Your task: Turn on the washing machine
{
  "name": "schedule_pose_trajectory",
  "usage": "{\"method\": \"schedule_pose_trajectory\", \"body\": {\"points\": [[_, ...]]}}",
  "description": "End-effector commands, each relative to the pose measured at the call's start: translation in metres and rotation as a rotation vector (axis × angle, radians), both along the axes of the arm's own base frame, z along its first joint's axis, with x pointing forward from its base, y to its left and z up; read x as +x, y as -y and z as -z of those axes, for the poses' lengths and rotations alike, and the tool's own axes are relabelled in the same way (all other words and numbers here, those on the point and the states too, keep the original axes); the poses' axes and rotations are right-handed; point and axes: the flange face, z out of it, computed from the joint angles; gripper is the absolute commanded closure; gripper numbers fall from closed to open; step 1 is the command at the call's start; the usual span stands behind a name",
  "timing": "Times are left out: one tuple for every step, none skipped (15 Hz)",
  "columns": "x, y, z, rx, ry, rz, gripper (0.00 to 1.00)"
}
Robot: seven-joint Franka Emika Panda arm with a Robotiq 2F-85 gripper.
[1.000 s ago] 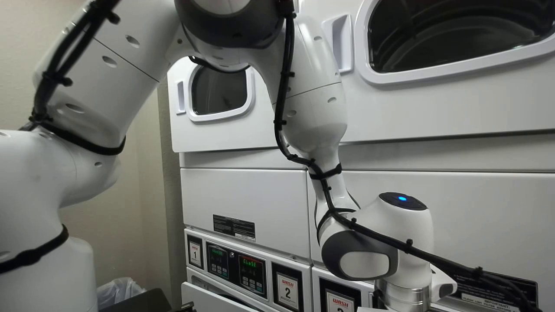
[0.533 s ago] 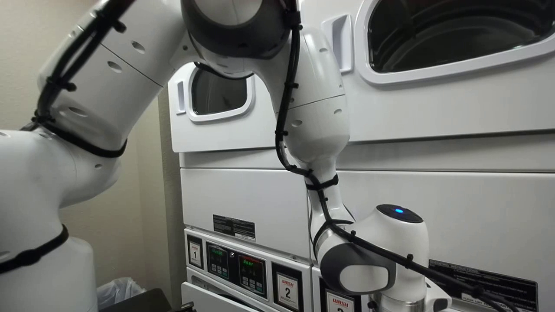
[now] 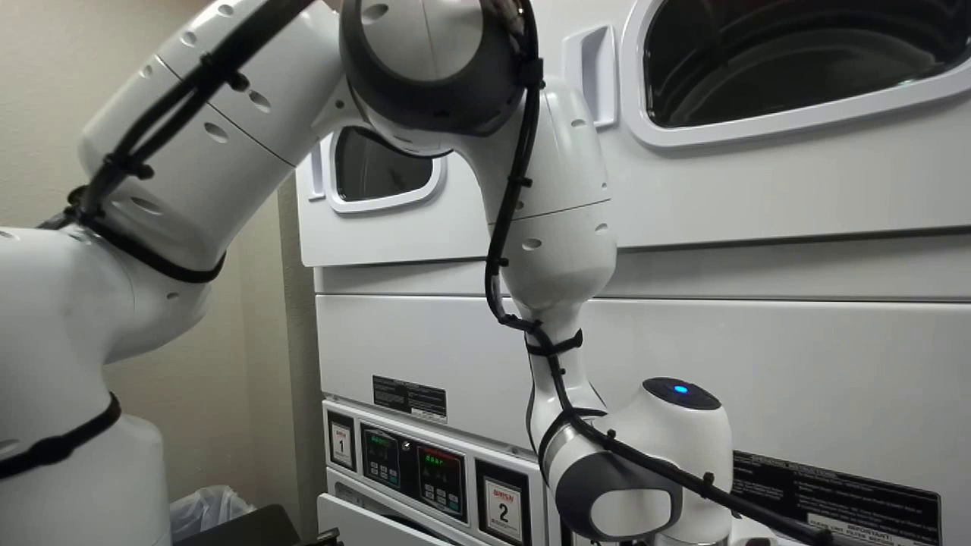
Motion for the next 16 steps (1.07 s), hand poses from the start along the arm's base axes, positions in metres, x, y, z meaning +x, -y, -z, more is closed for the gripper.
{"method": "schedule_pose_trajectory", "body": {"points": [[0.014,-0.004,0.007,-0.024,0.054,0.032,0.97],[0.018,-0.006,0.011,-0.018,0.08,0.045,0.97],[0.022,-0.008,0.015,-0.008,0.105,0.06,0.97],[0.026,-0.011,0.021,-0.004,0.14,0.081,0.97],[0.029,-0.015,0.028,-0.003,0.18,0.101,0.97],[0.032,-0.018,0.034,-0.001,0.217,0.122,0.97],[0.035,-0.021,0.041,-0.002,0.265,0.144,0.97],[0.037,-0.023,0.045,-0.008,0.312,0.158,0.97],[0.038,-0.024,0.048,-0.009,0.357,0.172,0.96],[0.04,-0.026,0.049,-0.01,0.405,0.181,0.96],[0.061,-0.008,0.04,-0.012,0.426,0.189,0.96],[0.063,-0.008,0.037,0.008,0.441,0.198,0.96],[0.068,-0.007,0.032,0.018,0.459,0.201,0.96],[0.061,-0.008,0.027,0.034,0.44,0.199,0.97],[0.055,-0.011,0.022,0.045,0.441,0.195,0.97],[0.05,-0.013,0.018,0.062,0.442,0.191,0.97]]}}
